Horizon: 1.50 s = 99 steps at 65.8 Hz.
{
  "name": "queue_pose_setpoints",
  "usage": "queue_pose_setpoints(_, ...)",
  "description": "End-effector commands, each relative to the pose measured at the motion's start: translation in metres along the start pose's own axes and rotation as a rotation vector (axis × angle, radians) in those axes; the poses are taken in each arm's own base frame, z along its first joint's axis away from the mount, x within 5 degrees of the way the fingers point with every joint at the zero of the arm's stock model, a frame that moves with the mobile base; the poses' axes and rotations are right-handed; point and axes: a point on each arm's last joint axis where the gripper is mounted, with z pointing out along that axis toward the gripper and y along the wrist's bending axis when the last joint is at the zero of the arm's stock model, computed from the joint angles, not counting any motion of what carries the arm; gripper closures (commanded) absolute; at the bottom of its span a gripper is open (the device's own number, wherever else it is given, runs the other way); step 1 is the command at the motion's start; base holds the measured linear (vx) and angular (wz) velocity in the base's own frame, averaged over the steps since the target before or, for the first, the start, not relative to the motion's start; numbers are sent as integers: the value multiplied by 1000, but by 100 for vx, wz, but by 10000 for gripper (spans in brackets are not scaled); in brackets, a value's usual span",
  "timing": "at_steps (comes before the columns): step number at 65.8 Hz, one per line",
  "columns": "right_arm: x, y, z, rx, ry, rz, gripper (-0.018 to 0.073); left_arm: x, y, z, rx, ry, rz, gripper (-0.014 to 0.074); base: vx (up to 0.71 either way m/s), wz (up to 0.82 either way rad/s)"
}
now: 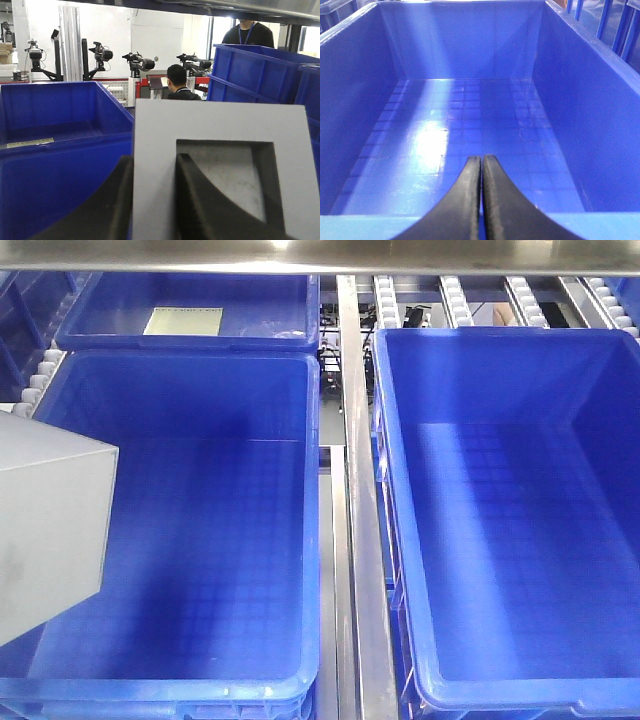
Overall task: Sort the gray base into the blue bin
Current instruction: 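Turn the base to face the rack of empty blue bins, then swing the left arm with the gray block over the farther blue bin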
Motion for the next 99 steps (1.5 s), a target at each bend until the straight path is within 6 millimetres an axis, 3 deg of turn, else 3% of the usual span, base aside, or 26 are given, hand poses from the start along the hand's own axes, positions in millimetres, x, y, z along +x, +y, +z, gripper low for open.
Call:
queue_pose_setpoints(1, -4, 0, 1, 4, -38, -18, 564, -21, 0, -1, -4, -161, -13, 603, 0, 0)
queue_pose_setpoints(31, -4, 0, 1, 4, -38, -18, 564, -18, 0, 4, 2, -129, -62, 603, 0, 0)
queue_pose_setpoints(41, -4, 0, 1, 4, -38, -18, 564, -6, 1, 29, -3, 2, -79, 603, 0, 0)
queue_pose_setpoints(57, -4, 0, 1, 4, -38, -18, 564, 8, -10, 81, 68, 15, -64, 603, 0, 0)
queue_pose_setpoints(67, -4, 0, 1, 4, -38, -18, 564, 17, -38, 116, 177, 40, -67, 603, 0, 0)
queue_pose_setpoints(83, -4, 0, 1, 4, -38, -18, 564, 21, -99, 184, 328, 146, -54, 603, 0, 0)
queue_pose_setpoints(99, -4, 0, 1, 4, -38, -18, 564, 38, -165, 248, 431, 239, -41, 596, 0, 0)
